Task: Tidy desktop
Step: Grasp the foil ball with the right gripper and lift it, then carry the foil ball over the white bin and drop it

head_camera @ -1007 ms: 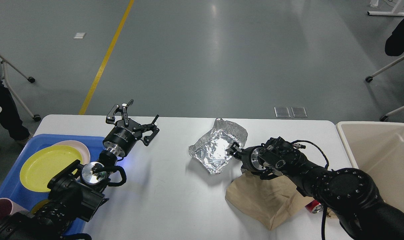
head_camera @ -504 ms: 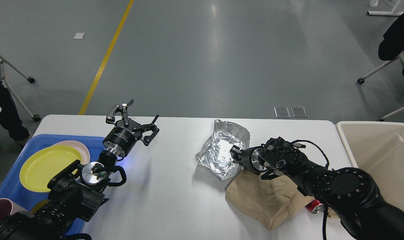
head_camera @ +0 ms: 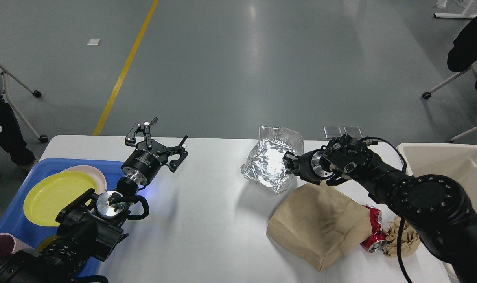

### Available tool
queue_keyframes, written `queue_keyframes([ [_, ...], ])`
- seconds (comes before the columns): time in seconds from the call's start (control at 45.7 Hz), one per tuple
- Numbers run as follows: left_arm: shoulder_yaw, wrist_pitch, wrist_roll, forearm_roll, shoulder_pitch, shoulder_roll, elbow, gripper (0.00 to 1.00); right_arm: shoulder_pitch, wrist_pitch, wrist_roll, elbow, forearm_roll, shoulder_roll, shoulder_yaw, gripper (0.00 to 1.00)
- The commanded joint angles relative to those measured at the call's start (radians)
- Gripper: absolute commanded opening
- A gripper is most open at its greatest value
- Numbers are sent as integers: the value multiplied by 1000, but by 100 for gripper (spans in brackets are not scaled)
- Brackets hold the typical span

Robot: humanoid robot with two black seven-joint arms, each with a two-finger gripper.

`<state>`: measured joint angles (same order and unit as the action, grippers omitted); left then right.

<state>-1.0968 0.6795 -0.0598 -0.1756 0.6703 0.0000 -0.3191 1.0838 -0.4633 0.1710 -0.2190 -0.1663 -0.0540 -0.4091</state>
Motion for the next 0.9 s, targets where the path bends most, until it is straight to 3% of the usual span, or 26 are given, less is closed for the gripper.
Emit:
queue_keyframes([
  [0.0,0,0,0,1,0,0,0,97,77,-18,-1,-111,-1,94,-62,0],
  [0.197,0,0,0,1,0,0,0,97,200,-135,-2,-321,-1,227,-181,0],
  [0.482,0,0,0,1,0,0,0,97,369,-347,-4,-500,-1,342,-260,0],
  [0.745,0,0,0,-1,0,0,0,97,553,-488,-10,-592,-1,451,-339,0],
  [0.876,0,0,0,1,0,0,0,97,656,-497,-10,-594,1,488,-453,0],
])
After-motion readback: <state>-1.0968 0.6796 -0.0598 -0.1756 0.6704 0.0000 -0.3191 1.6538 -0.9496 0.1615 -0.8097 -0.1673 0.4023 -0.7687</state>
